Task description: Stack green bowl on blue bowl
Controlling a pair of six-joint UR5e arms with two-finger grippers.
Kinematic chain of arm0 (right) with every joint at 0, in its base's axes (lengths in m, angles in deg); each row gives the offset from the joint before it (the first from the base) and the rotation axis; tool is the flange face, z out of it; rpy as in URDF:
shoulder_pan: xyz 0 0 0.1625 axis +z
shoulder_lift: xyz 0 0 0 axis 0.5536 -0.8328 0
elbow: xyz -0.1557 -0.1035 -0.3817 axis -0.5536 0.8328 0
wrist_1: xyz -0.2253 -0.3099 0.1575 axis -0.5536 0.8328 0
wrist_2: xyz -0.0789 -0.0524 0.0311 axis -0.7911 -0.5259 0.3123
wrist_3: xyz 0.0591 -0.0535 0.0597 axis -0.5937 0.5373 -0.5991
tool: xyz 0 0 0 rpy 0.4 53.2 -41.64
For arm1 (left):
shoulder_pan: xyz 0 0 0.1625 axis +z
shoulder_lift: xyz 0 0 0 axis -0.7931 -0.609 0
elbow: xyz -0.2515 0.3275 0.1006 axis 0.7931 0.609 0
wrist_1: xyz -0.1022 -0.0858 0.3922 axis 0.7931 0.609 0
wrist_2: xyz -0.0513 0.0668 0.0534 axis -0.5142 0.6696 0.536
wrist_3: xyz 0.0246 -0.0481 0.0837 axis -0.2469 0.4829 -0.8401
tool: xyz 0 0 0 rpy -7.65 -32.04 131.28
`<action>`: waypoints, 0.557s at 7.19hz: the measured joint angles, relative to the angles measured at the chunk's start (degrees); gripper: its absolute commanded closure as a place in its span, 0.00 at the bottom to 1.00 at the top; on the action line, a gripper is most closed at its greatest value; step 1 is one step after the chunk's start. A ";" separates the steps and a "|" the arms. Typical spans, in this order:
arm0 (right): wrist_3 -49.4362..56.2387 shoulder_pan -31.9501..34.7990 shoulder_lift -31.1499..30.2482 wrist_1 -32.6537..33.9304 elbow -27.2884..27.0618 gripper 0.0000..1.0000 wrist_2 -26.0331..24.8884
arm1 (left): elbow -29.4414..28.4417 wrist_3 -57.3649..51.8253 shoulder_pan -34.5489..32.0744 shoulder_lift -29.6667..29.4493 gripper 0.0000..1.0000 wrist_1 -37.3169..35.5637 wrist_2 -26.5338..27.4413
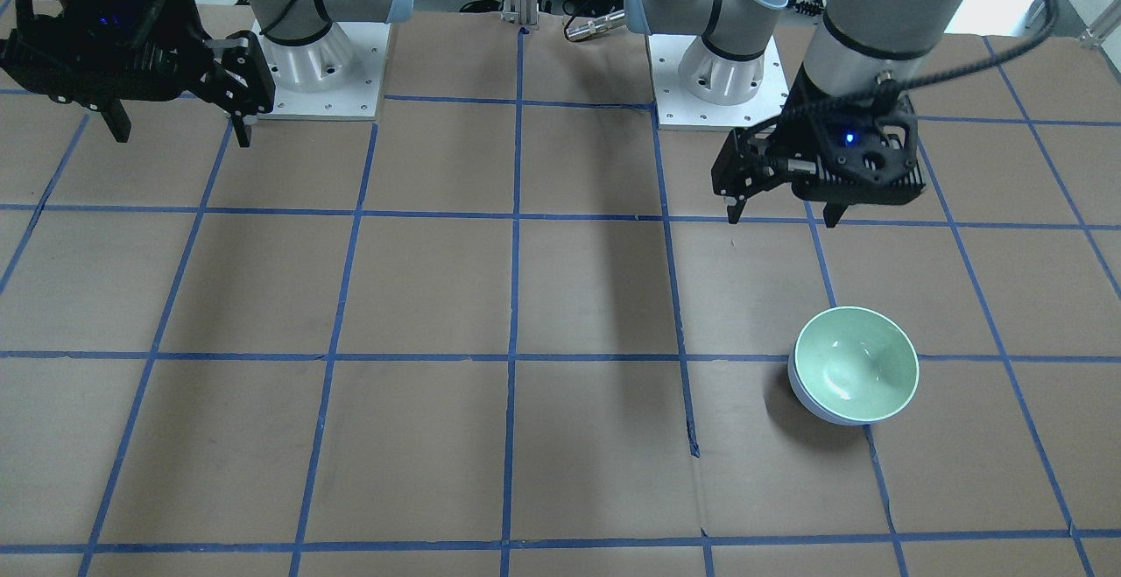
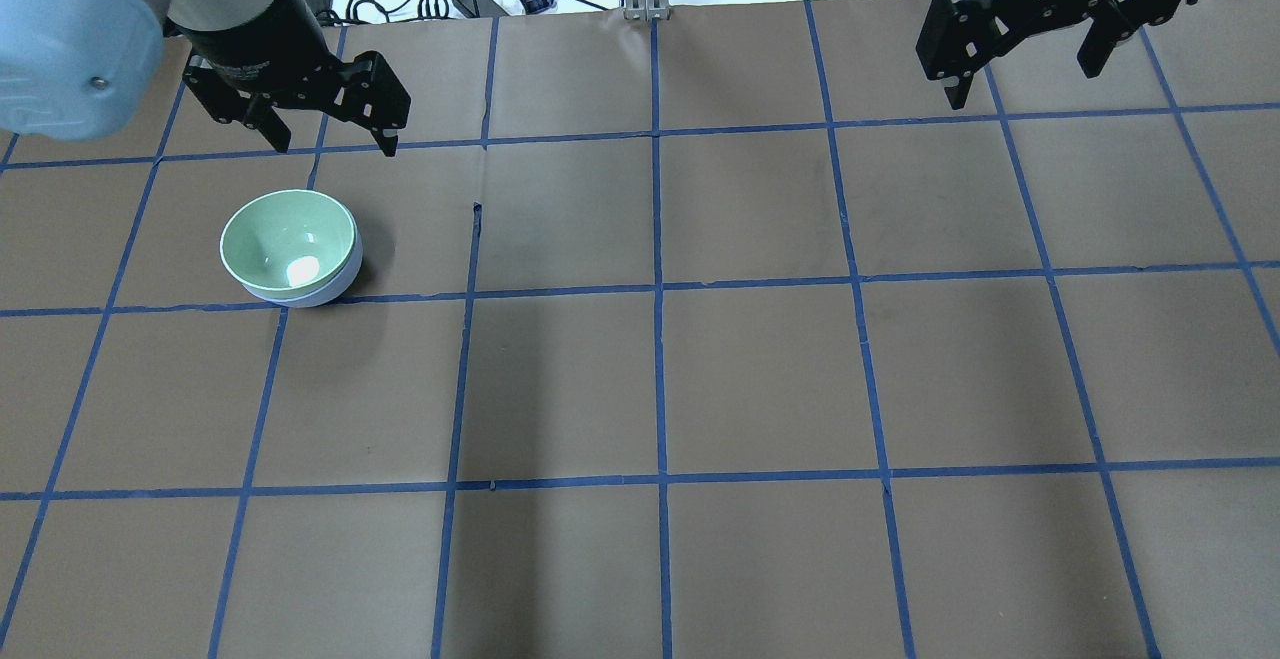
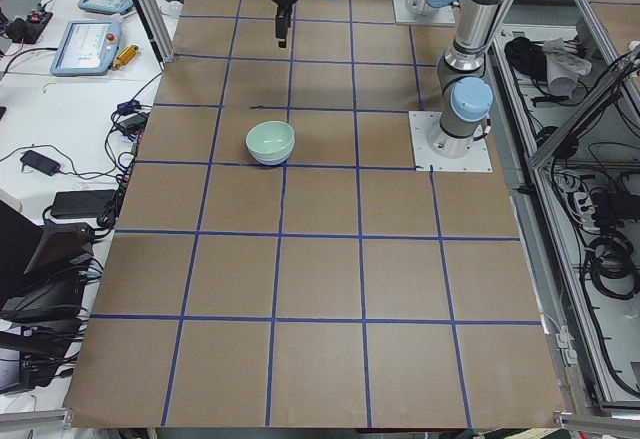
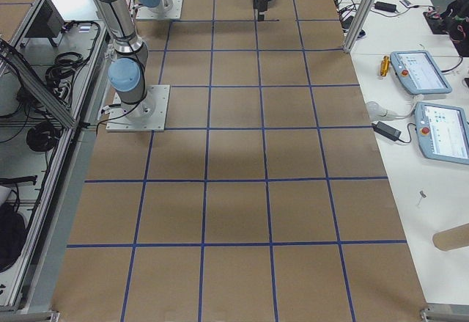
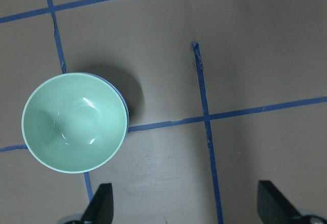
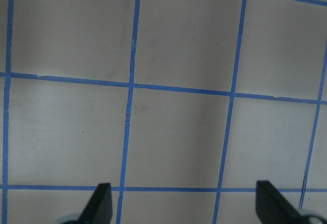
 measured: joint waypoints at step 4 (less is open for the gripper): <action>0.00 0.00 0.00 0.00 0.00 0.00 0.00 | 0.78 3.51 -2.54 2.57 0.00 4.85 -0.98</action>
